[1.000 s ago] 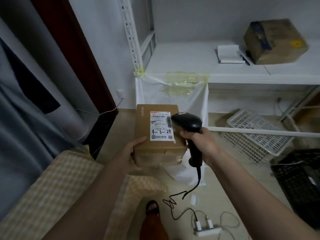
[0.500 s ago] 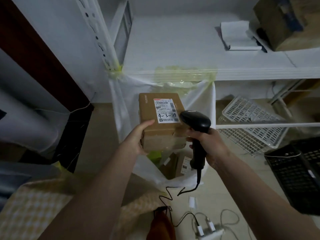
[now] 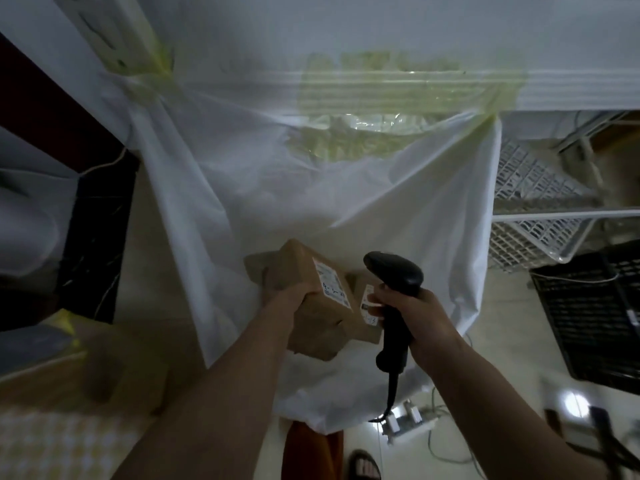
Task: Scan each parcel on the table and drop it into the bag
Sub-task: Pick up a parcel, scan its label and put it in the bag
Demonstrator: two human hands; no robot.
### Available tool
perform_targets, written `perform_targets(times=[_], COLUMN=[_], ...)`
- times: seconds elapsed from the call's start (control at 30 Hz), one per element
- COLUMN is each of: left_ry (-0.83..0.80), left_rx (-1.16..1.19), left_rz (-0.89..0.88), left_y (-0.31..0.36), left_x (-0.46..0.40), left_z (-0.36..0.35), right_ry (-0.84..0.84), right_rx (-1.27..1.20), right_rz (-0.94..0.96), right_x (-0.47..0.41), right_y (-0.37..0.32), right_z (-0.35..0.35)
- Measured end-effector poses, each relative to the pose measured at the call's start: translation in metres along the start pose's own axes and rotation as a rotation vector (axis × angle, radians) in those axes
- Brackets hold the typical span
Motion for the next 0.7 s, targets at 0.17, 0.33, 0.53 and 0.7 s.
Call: perform_targets(times=[0.17, 0.33, 0.53, 0.7], left_ry=[0.202, -0.051, -0.081, 0.008], left_rx=[-0.635, -1.706, -1.898, -1.840], left_rz=[-0.058, 0.116, 0.200, -0.027], left_y=[-0.015, -0.056, -0.072, -0.070], left_x=[-0.024, 0.005, 0.036, 0.057], left_z=[0.004, 0.010, 0.006, 0.002], right_ry=[0.018, 0.012, -0.015, -0.085], right_rx=[-0.009, -0.017, 0.001, 0.018], right_rz=[-0.041, -0.043, -0.022, -0.029], right_x=[-0.010, -0.007, 0.008, 0.029], right_y=[0.006, 0.009, 0.009, 0.010], right_z=[0.001, 0.002, 0.000, -0.009])
Point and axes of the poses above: each hand's wrist, its own x-axis away from the middle knuckle, its own z-axis out of the back of the hand, y = z × x, the point moved 5 cm from there along -x, towards the middle knuckle, and after that the axes turned 15 degrees about -x, right-handed, at the moved point
